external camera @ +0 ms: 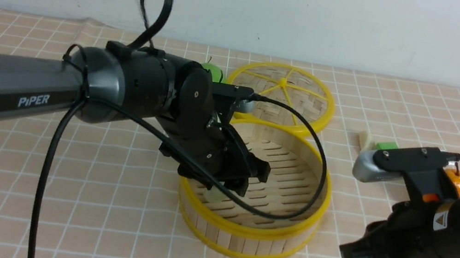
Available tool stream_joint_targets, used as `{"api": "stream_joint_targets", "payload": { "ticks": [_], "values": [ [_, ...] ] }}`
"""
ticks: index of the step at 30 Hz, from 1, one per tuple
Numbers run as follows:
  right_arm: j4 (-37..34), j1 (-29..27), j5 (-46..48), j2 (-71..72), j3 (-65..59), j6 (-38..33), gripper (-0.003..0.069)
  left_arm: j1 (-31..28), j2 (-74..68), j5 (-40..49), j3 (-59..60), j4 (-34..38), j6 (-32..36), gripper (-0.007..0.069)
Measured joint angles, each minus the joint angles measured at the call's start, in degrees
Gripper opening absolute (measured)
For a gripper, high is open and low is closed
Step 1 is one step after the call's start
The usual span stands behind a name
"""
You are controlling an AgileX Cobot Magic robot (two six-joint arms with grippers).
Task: Put the dumplings into the steamer on the table with the brown tablecloth.
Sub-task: 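Place the dumpling into the bamboo steamer basket with the left gripper, then reach for and grasp a dumpling lying on the table beside the steamer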
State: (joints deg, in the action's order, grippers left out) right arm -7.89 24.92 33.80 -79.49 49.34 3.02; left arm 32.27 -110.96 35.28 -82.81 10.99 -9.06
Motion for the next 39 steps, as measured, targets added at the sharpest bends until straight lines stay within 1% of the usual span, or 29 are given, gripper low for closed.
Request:
{"api": "stream_joint_targets", "payload": {
  "ticks": [6,7,8,10,13,14,15,16,18,20,21,23,25,29,31,33,34,36,37,38,39],
  "values": [
    [2.5,0.0,1.2,0.0,0.5,0.0,0.0152,0.0,9.5,1.4,0.0,-4.9,0.0,0.0381],
    [3.8,0.0,2.4,0.0,1.6,0.0,0.0157,0.0,14.8,2.5,0.0,-6.9,0.0,0.0353],
    [3.8,0.0,2.5,0.0,1.6,0.0,0.0158,0.0,14.8,2.7,0.0,-7.2,0.0,0.0349],
    [6.7,-0.2,4.0,0.0,3.7,0.4,0.0171,0.0,22.6,5.1,0.0,-10.4,0.0,0.0299],
    [9.2,-2.7,4.7,-1.0,8.4,4.5,0.0221,0.0,32.9,7.5,0.0,-13.1,-0.5,0.0215],
    [9.5,-3.3,4.7,-1.3,9.2,4.7,0.0225,0.0,34.1,7.6,0.1,-13.2,-0.7,0.0209],
    [10.5,-5.1,4.7,-2.4,11.2,5.8,0.0251,0.0,37.1,7.8,0.5,-13.7,-1.4,0.0181],
    [10.7,-6.1,4.7,-3.5,12.8,6.3,0.0279,0.0,39.4,7.8,1.0,-13.9,-1.7,0.0167],
    [10.9,-9.7,4.7,-8.0,17.6,6.7,0.0349,0.0,45.8,8.5,4.5,-14.5,-2.4,0.0125],
    [10.8,-11.1,4.7,-10.8,20.0,6.6,0.0381,0.0,49.2,8.7,7.7,-15.2,-2.6,0.0106],
    [10.6,-12.5,4.7,-14.8,23.3,6.0,0.0414,0.0,52.2,9.0,11.7,-16.4,-2.6,0.0092],
    [10.3,-13.9,4.9,-20.1,28.0,5.2,0.0451,0.0,55.7,9.6,17.5,-19.2,-2.7,0.0075],
    [9.5,-15.2,7.0,-25.1,33.5,5.0,0.0475,0.0,59.3,10.7,25.6,-22.3,-3.0,0.0050],
    [7.1,-16.8,10.3,-32.8,44.3,3.9,0.0486,0.0,64.4,11.5,37.0,-27.3,-5.9,0.0001],
    [5.6,-16.8,9.9,-35.6,49.0,2.6,0.0486,0.0,65.9,9.8,41.7,-29.8,-7.8,-0.0013],
    [3.7,-16.8,8.7,-39.0,54.3,1.9,0.0486,0.0,67.1,5.5,46.3,-33.2,-10.4,-0.0013],
    [3.6,-16.8,8.7,-39.3,54.8,2.0,0.0486,0.0,67.2,5.5,46.7,-33.5,-10.7,-0.0013],
    [3.0,-16.8,7.8,-44.7,61.6,2.2,0.0486,0.0,67.6,-1.9,50.7,-37.1,-14.4,-0.0013],
    [3.0,-16.8,7.9,-45.1,62.1,2.3,0.0486,0.0,67.6,-2.9,50.9,-37.6,-14.7,-0.0013],
    [3.0,-17.0,8.4,-48.2,65.3,2.4,0.0486,0.0,67.6,-6.0,52.1,-38.9,-16.4,-0.0013],
    [3.0,-17.1,8.5,-49.1,66.2,2.4,0.0486,0.0,67.6,-6.5,52.3,-39.1,-17.1,-0.0013]
  ]
}}
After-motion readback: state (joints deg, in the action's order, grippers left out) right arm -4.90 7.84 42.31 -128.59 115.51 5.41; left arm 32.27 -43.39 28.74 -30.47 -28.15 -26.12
